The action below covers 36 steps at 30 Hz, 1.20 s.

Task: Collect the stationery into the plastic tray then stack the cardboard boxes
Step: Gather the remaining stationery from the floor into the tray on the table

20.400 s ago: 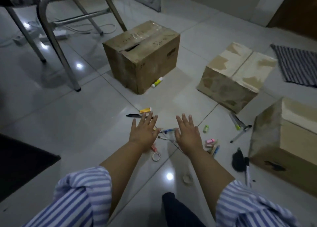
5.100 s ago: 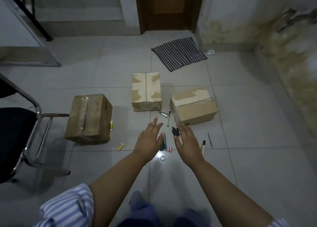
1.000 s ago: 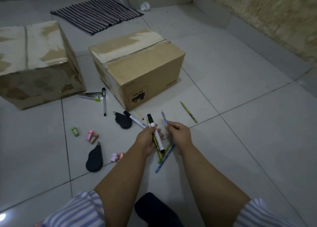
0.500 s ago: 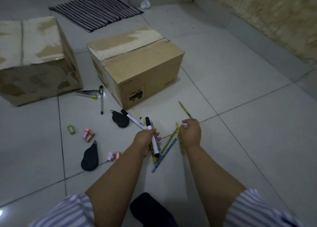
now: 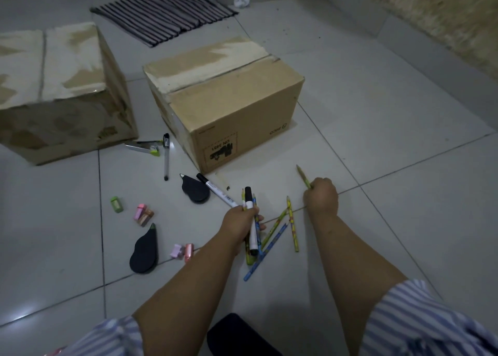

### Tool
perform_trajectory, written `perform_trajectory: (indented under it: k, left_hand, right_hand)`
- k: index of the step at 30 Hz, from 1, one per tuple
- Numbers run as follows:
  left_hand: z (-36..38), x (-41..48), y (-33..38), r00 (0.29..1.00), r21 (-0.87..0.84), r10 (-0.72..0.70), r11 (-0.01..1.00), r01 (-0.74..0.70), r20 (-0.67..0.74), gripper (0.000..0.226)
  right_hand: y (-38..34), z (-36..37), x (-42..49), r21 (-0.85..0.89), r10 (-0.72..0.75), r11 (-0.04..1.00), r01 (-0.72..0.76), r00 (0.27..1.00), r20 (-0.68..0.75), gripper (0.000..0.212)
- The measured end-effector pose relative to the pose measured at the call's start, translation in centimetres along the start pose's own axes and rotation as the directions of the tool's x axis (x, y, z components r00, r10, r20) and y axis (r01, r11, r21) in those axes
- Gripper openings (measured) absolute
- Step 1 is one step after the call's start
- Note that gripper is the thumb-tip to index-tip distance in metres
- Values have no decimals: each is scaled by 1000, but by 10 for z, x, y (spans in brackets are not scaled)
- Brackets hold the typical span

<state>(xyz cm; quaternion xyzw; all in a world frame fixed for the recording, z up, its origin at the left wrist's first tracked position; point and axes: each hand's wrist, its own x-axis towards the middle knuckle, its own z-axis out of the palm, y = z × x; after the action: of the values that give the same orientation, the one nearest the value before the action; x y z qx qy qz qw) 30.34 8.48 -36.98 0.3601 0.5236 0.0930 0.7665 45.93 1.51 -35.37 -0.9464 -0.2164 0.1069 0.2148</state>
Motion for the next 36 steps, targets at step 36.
perform_trajectory:
  k: [36]
  left_hand:
    - [-38, -48, 1, 999, 68, 48, 997, -48, 4, 9]
  right_hand:
    - [-21, 25, -121, 562, 527, 664, -493, 842, 116, 27]
